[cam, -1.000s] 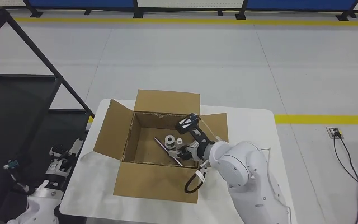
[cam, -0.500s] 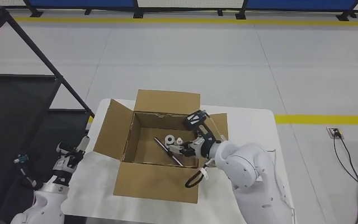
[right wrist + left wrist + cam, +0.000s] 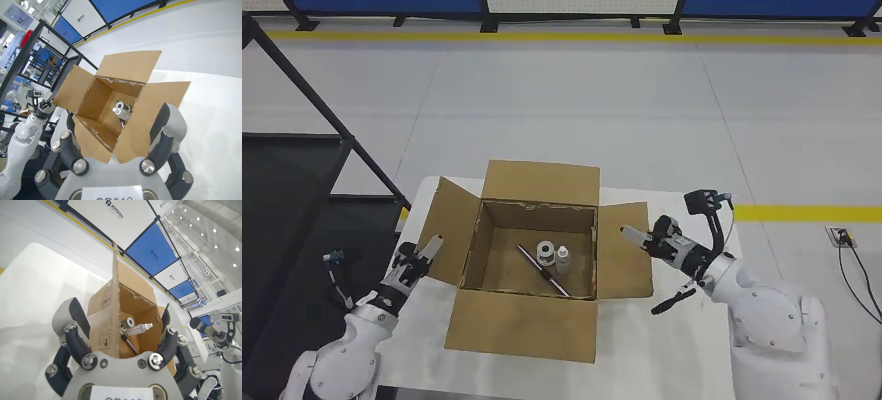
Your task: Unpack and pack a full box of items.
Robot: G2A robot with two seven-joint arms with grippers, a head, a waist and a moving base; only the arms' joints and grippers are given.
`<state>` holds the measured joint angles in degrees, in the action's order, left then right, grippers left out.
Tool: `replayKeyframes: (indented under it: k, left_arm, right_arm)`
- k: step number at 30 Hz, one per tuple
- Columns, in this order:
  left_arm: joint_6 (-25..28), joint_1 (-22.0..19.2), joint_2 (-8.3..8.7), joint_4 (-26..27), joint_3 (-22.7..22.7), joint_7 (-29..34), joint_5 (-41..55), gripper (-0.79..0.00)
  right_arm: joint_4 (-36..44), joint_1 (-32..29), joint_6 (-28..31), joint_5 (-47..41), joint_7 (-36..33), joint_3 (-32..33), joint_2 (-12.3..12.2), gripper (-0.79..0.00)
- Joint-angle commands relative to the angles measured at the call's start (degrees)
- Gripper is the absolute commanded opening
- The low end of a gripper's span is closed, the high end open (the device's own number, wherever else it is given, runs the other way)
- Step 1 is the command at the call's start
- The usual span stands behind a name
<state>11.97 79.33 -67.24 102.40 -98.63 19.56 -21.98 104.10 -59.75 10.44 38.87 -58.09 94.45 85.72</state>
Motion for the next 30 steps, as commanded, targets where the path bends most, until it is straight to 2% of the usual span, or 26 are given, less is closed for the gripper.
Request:
replayKeyframes:
  k: [1,9,13,24,30]
  left_arm:
    - [0.6,0.7,-0.01,1.2,0.6,-0.2,-0.3,0.0]
    - [1.5,2.7,0.11,5.6,1.9,1.0,-1.8,0.0]
    - [1.2,2.4,0.12,6.4,3.4,1.6,-2.8,0.0]
    - [0.3,-0.6,0.1,4.0,7.4,3.5,-3.8,0.0]
    - [-1.0,-3.9,-0.01,1.1,9.9,5.1,-2.8,0.0]
  right_arm:
    - [-3.9,1.8,0.0,-2.5,-3.2,2.1,-0.6,0.0]
    - [-19.3,9.5,1.4,-4.9,-6.9,3.5,-2.4,0.0]
    - [-24.1,12.1,6.4,-12.0,-11.9,3.1,-3.1,0.0]
    - [-26.5,14.6,10.8,-23.8,-15.9,-1.5,-4.2,0.0]
    - [-28.0,16.2,10.5,-26.6,-12.0,-7.1,-4.0,0.0]
